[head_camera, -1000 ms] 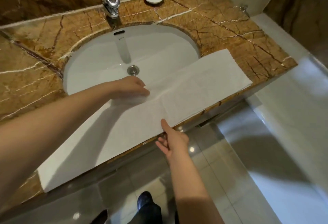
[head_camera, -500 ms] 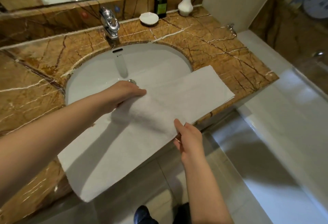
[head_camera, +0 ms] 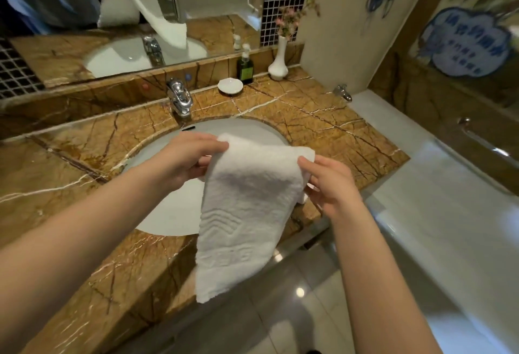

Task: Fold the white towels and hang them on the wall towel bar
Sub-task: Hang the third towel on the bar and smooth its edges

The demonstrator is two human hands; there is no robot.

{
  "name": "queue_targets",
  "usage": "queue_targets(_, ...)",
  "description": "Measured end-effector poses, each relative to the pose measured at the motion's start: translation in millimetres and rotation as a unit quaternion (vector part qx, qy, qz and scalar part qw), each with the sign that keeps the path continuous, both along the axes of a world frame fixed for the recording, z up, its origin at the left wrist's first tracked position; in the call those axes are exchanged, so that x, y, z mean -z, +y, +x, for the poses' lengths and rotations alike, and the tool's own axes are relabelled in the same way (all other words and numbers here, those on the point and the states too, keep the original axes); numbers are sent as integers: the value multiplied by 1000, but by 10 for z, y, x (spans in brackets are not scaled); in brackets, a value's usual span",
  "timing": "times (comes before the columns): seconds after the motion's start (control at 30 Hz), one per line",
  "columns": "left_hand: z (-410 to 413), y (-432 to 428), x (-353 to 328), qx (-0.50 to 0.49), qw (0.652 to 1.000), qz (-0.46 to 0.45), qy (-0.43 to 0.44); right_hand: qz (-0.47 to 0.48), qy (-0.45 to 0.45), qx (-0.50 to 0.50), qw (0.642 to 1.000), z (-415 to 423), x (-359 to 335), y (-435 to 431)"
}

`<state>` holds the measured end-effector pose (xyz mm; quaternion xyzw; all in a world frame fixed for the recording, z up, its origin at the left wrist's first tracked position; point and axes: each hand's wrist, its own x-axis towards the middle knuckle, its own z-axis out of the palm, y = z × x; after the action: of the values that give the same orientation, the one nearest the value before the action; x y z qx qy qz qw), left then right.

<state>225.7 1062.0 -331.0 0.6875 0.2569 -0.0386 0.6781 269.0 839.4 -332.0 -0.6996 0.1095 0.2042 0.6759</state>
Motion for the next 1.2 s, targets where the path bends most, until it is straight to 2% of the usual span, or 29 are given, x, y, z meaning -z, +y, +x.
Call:
queue_targets(0.17,-115,-64,-300,-83,995,-33,-50,-17,-38,19,999,10,-434,151)
queue_targets(0.47,-301,136,-997,-110,984,3,-138,20,-86,-14,996,159,-1031,508)
queue_targets(0.83,-429,325,-1693,-199,957,38,-208,85,-162,-119,976,505,-1619,953)
queue_targets(1.0,-459,332,-1904,-272,933,51,-231,112,-191,-188,957,749,-1820,1180)
queue_targets(1.2,-565,326,-2245,-375,890,59,-252,149,-167,-298,928,1003,-2118,1551)
